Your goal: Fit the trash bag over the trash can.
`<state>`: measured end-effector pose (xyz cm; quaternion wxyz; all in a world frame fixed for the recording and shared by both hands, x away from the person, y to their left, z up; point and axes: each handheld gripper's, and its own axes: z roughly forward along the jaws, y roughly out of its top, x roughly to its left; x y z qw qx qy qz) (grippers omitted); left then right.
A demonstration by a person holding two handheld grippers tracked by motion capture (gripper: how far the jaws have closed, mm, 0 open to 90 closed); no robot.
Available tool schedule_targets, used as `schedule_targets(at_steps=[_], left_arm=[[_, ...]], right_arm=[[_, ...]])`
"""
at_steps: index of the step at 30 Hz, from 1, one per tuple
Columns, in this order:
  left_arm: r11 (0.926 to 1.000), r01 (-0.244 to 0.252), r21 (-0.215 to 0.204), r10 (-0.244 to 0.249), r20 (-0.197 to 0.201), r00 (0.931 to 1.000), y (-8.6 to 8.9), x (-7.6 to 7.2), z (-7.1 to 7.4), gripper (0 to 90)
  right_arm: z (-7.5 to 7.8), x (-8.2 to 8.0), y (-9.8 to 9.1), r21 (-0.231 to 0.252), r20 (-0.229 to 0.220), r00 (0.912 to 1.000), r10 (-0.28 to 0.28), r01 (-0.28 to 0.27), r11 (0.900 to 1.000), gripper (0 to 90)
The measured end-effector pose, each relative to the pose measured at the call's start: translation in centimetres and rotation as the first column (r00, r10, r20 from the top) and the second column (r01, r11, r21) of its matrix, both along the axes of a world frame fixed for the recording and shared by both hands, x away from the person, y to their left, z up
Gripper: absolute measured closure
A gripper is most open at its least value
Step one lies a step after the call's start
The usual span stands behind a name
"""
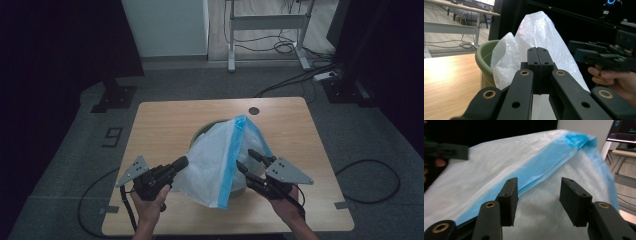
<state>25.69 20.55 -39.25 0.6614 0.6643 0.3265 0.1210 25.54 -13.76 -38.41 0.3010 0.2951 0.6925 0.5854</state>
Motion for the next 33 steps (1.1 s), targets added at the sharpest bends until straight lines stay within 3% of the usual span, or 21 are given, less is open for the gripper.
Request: schedule_targets(at_steps=[10,15,23,30,33], left_arm=[[0.9999,0.005,-0.016,-0.005,-0.005,1.0,0.5,0.1,-0.4,90.0],[0.9998,0.006,-0.018,-0.006,-0.007,1.0,0.5,0.2,-0.6,90.0],[0.9997,0.01,-0.023,-0.01,-0.004,0.9999,0.6,0.2,-0.5,89.9],[0.9996,0.014,-0.025,-0.014,-0.008,0.9999,0.6,0.4,-0.7,89.9],[0.9996,0.013,-0.027,-0.013,-0.009,0.9999,0.6,0.4,-0.7,89.9]], right_arm=[[0.5,3.8,-0.4,-0.008,-0.052,0.9972,-0.054,0.053,0.9985,50.9],[0.6,4.1,-0.1,-0.001,-0.058,0.9975,-0.04,0.04,0.9992,49.9],[0.5,4.6,0.8,-0.063,-0.07,0.9963,-0.05,0.045,0.997,50.8],[0.7,5.1,1.6,-0.081,-0.08,0.9968,-0.006,0.0,0.9967,49.4],[0.6,5.5,1.8,-0.096,-0.094,0.9955,-0.009,0.0,0.9954,57.9]])
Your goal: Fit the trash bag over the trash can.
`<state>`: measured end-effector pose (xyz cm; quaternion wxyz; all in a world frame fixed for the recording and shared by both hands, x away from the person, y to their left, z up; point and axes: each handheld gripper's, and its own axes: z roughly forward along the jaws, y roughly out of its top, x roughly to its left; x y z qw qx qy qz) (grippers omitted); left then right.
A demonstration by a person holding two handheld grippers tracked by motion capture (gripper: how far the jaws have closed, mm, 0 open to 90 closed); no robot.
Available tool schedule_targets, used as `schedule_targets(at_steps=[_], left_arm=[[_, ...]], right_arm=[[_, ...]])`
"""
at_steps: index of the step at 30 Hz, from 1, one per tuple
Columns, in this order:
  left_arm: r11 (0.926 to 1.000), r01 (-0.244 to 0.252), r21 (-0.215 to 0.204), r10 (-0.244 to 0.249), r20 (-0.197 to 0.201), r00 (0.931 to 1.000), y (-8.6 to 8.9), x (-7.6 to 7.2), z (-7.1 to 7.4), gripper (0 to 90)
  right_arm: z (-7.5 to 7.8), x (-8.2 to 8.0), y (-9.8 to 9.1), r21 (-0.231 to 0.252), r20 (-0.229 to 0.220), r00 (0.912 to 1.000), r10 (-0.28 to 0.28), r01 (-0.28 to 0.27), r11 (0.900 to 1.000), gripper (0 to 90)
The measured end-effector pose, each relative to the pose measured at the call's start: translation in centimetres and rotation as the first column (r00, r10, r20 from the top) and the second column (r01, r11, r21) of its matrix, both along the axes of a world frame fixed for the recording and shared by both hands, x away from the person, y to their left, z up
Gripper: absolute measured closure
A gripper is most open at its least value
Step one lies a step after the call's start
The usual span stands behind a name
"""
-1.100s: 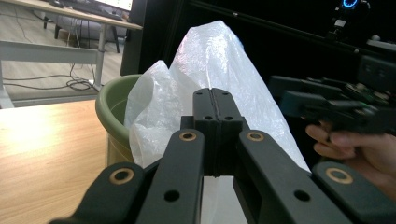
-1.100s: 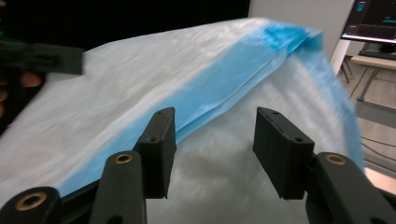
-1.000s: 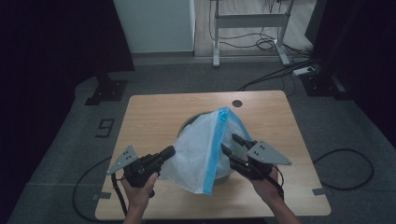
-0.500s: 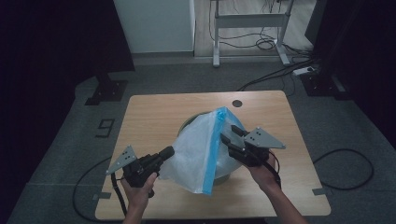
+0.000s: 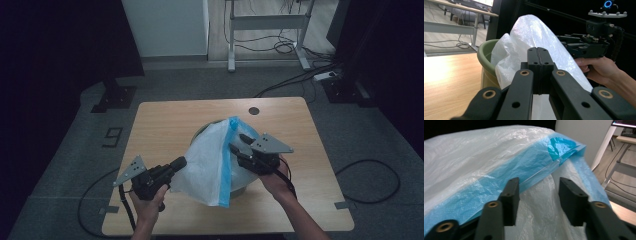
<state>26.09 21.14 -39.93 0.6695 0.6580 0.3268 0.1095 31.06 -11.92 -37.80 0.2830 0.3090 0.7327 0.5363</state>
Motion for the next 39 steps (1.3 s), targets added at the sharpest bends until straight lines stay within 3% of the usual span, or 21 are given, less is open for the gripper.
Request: schedule_targets(at_steps=[4,7,10,12,21,24,31,35,39], left_arm=[[0.9999,-0.012,-0.007,0.012,0.001,0.9999,0.2,0.0,0.0,89.9],[0.9994,-0.027,-0.023,0.027,-0.003,0.9996,0.3,0.1,0.1,89.9],[0.9985,-0.035,-0.041,0.034,-0.012,0.9993,0.4,0.4,0.2,89.8],[0.9982,-0.038,-0.046,0.037,-0.013,0.9992,0.5,0.5,0.4,89.7],[0.9984,-0.05,-0.024,0.05,-0.005,0.9987,0.6,1.6,1.9,85.8],[0.9989,-0.047,0.008,0.047,0.004,0.9989,0.4,1.9,2.8,73.2],[0.9924,-0.041,0.116,0.038,0.029,0.9988,-1.6,2.3,4.8,56.0],[0.9814,-0.036,0.188,0.031,0.033,0.999,-3.2,2.9,5.0,47.1],[0.964,-0.016,0.265,0.015,0.006,0.9999,-4.9,3.7,4.9,40.6]], right_arm=[[0.1,0.0,0.0,-0.002,0.006,0.9999,0.011,-0.011,0.9999,78.2],[0.2,-0.3,-0.2,0.005,0.032,0.9994,0.016,-0.016,0.9999,87.8],[0.3,-0.7,-0.6,0.021,0.06,0.998,0.018,-0.02,0.9996,89.1],[0.3,-0.6,-1.0,0.027,0.055,0.9984,0.014,-0.016,0.9995,89.2],[0.2,-0.1,-2.5,0.041,0.068,0.9977,-0.005,0.002,0.9992,89.2],[0.2,-0.2,-2.4,0.029,0.084,0.9965,0.005,-0.008,0.9995,89.2],[0.3,-0.3,-2.0,0.031,0.103,0.9944,0.024,-0.027,0.9992,89.2],[0.3,-0.4,-1.9,0.026,0.105,0.9941,0.028,-0.031,0.9992,89.2],[0.3,-0.5,-1.7,0.018,0.112,0.9932,0.034,-0.037,0.9992,89.2]])
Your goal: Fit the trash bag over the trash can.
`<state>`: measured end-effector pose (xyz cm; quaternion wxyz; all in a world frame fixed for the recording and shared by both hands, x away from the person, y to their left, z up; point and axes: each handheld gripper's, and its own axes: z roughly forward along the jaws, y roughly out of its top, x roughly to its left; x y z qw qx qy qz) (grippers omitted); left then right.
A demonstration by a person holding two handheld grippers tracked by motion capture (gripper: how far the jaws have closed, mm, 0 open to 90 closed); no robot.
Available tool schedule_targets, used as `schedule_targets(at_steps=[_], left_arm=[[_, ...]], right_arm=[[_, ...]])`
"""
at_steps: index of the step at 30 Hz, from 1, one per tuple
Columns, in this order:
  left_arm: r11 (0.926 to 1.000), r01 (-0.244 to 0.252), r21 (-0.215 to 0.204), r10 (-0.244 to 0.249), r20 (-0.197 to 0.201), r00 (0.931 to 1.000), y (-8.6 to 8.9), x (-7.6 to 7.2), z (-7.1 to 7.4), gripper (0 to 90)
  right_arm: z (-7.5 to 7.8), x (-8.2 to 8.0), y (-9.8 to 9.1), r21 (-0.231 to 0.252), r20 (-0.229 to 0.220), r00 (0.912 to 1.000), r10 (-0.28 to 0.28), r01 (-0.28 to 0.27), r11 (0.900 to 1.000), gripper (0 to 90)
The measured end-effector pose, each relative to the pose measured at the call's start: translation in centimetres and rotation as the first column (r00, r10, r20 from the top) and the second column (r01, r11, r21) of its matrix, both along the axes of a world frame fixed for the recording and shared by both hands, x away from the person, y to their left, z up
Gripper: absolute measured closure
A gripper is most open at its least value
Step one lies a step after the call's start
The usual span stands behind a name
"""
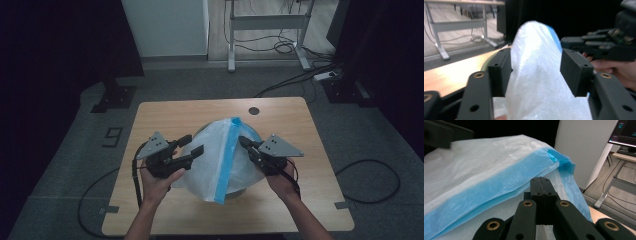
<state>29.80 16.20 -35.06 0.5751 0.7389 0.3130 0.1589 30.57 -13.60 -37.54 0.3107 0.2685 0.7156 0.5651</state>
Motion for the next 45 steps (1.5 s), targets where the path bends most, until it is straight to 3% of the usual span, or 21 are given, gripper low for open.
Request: schedule_targets(at_steps=[4,7,11,15,21,28,34,42,45], left_arm=[[0.9976,0.012,0.068,-0.011,-0.024,0.9997,-1.2,0.5,-0.4,43.8],[0.9947,0.015,0.102,-0.014,-0.017,0.9998,-1.7,0.4,-0.8,59.5],[0.9979,0.01,0.064,-0.01,0.001,1.0,-1.6,0.3,-0.9,78.0],[1.0,0.006,-0.001,-0.006,0.012,0.9999,-1.0,0.3,-0.7,88.0],[0.9908,0.04,-0.129,-0.042,-0.009,0.9991,0.8,0.7,-0.7,89.8],[0.9865,0.041,-0.158,-0.046,-0.026,0.9986,1.3,0.7,-1.2,89.7],[0.9821,0.046,-0.183,-0.052,-0.032,0.9981,1.4,0.7,-1.5,89.7],[0.9822,0.05,-0.181,-0.056,-0.027,0.9981,1.5,0.7,-1.5,89.7],[0.9814,0.05,-0.186,-0.056,-0.03,0.998,1.6,0.7,-1.5,89.7]], right_arm=[[0.0,0.0,0.1,-0.002,0.003,1.0,0.006,-0.006,1.0,89.2],[0.0,-0.1,0.1,-0.002,0.006,0.9999,0.01,-0.01,1.0,89.2],[-0.1,-0.1,0.2,-0.015,0.008,0.9999,0.007,-0.006,0.9999,89.1],[-0.1,0.0,0.1,-0.021,0.009,1.0,-0.001,0.002,0.9998,89.1],[-0.2,0.4,-0.3,-0.017,-0.011,0.9999,-0.005,0.005,0.9998,88.8],[0.2,0.0,-0.6,0.044,-0.001,0.9997,0.026,-0.026,0.9987,69.5],[0.8,-0.1,-0.1,0.045,-0.006,0.9982,0.059,-0.059,0.9973,62.9],[0.8,0.8,0.7,0.073,-0.041,0.9962,0.076,-0.073,0.9946,63.9],[0.7,1.0,0.9,0.09,-0.053,0.9942,0.094,-0.089,0.9919,70.2]])
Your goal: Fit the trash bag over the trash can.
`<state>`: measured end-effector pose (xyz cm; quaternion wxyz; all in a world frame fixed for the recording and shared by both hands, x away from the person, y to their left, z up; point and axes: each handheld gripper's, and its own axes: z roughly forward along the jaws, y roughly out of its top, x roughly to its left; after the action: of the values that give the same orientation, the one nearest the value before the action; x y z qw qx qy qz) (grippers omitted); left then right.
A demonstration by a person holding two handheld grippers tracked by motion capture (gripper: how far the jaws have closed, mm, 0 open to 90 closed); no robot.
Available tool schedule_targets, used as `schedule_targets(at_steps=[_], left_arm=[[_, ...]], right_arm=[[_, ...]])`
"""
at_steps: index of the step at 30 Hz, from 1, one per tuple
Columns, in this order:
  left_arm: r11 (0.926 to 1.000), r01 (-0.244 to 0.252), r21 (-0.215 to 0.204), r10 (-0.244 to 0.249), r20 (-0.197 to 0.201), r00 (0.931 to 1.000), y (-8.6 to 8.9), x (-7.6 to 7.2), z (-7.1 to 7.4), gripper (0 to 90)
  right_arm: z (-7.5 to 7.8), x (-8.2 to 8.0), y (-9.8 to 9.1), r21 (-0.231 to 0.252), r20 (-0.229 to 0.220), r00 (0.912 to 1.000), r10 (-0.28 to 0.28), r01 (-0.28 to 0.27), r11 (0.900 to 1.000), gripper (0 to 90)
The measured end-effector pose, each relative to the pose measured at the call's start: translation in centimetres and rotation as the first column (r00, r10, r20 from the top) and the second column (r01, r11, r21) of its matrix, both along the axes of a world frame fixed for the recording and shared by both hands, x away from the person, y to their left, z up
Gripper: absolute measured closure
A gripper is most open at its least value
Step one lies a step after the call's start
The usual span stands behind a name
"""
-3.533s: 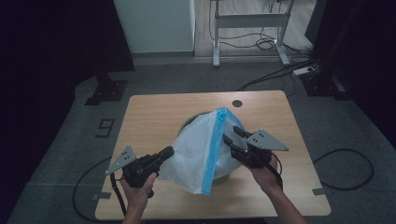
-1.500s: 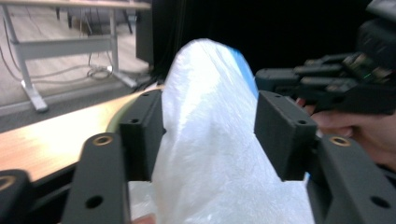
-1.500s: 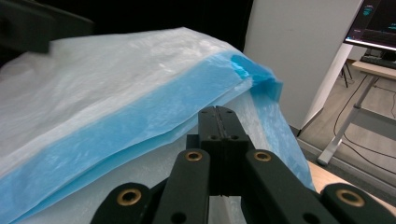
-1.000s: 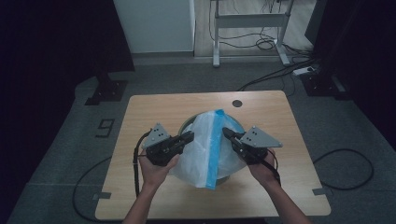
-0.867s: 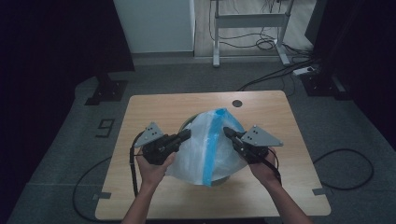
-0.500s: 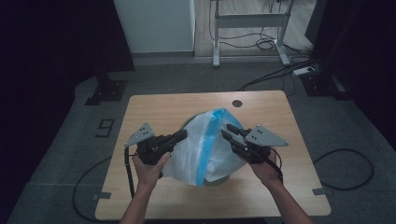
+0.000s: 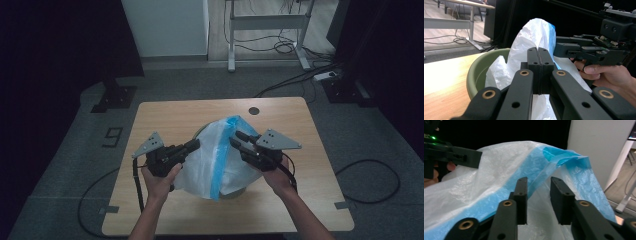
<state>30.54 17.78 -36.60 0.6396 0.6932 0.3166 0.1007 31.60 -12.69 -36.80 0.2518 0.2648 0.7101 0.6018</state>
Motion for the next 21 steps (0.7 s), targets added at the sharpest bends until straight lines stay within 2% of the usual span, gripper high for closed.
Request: schedule_targets(at_steps=[7,13,17,21], left_arm=[[0.9999,-0.001,-0.013,0.001,-0.006,1.0,0.2,0.0,-0.1,89.8],[0.9994,-0.017,-0.031,0.017,-0.002,0.9998,0.4,0.1,-0.1,89.7],[0.9969,-0.029,-0.073,0.029,-0.011,0.9995,0.8,0.4,0.0,89.7],[0.9903,-0.04,-0.133,0.035,-0.035,0.9988,1.4,1.1,0.2,89.8]], right_arm=[[0.2,0.4,0.2,0.026,-0.013,0.9999,0.008,-0.008,0.9996,87.2],[0.2,0.4,0.1,0.037,-0.013,0.9999,-0.005,0.006,0.9993,89.2],[0.2,0.3,-0.2,0.046,-0.011,0.9999,-0.011,0.011,0.9989,89.3],[0.3,0.6,-0.7,0.071,-0.016,0.9998,-0.013,0.014,0.9974,89.2]])
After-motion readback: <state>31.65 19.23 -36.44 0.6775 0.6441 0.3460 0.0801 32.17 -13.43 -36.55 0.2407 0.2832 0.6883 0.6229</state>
